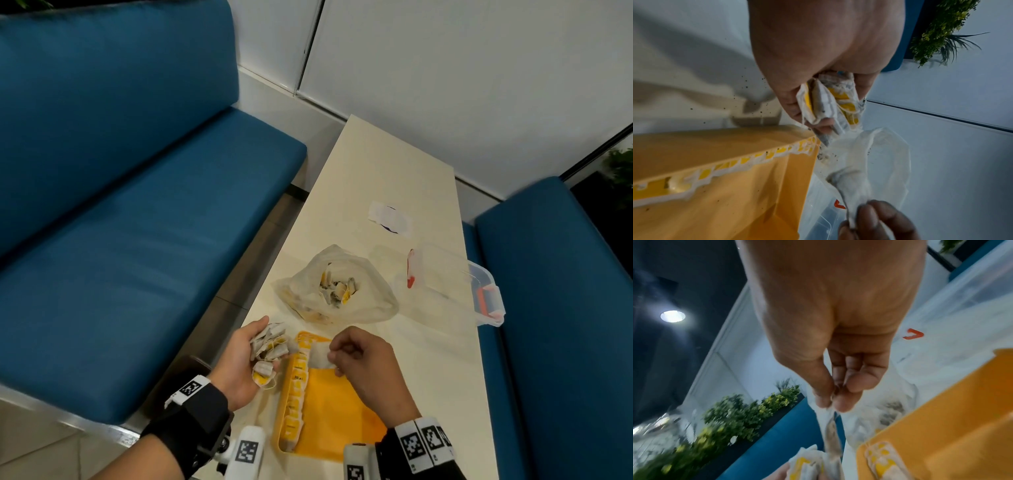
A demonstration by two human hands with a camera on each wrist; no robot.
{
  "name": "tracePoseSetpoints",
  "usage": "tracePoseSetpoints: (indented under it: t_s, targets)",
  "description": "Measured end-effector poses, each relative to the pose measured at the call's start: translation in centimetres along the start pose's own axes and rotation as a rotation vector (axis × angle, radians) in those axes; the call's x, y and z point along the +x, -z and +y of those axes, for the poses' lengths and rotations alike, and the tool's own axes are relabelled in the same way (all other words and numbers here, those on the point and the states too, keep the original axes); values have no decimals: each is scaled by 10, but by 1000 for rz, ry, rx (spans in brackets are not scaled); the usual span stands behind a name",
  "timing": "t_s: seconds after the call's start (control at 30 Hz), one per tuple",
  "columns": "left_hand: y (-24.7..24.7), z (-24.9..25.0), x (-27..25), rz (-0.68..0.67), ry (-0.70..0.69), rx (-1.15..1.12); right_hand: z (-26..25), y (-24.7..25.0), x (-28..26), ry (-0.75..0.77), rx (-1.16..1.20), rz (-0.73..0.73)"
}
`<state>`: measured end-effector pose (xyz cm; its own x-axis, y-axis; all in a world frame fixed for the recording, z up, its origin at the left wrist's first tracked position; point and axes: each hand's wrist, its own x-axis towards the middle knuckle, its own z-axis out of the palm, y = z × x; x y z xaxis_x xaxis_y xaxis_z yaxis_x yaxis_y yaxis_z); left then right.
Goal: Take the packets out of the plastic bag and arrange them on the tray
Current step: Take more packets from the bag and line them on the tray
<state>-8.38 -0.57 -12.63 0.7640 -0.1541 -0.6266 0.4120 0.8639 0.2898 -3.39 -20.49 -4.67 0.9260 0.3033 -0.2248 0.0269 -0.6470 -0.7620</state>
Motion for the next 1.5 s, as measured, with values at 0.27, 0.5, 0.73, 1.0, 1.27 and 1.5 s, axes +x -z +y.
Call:
tracePoseSetpoints:
  t_s: [0.27, 0.5, 0.73, 1.0, 1.27, 1.5]
  targets:
    - [21, 6, 14, 21, -8, 37, 38, 5, 9, -211, -179, -70]
    - [27, 3, 15, 37, 9, 57, 54, -14, 29, -39, -514, -36]
    - [27, -4, 15, 57, 31, 111, 48, -31, 47, 28, -749, -90]
    - [31, -4, 16, 70, 47, 138, 49, -43, 52, -1, -571, 68]
    - [30, -13, 16, 41, 142, 181, 51, -48, 55, 1, -509, 125]
    - [22, -12, 7, 19, 134, 201, 52, -50, 61, 15, -508, 129]
